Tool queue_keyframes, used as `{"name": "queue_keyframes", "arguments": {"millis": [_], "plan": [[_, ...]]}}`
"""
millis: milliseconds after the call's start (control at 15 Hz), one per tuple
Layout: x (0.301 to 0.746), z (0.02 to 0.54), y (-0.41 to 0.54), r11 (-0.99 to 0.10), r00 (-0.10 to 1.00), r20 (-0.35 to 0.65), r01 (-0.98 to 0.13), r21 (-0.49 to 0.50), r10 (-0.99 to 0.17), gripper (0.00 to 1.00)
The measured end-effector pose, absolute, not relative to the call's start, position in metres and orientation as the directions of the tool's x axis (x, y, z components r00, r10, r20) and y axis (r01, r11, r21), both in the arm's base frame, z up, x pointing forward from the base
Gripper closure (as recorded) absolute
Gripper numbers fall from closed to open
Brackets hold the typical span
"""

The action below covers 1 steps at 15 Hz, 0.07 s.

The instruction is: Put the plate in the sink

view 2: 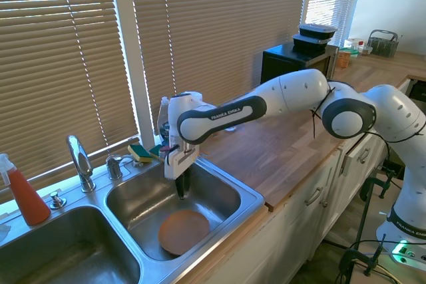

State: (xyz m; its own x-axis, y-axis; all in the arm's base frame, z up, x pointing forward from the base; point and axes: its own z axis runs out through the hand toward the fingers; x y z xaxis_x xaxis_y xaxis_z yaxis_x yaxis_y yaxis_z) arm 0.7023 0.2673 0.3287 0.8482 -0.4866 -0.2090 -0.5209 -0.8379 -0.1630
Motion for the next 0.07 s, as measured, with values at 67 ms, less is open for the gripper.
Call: {"name": "queue_keyframes", "arguments": {"millis": [67], "plan": [[0.698,0.3393,0.2664,-0.836,0.848,-0.204,-0.523,-0.166,-0.49,0.0]]}}
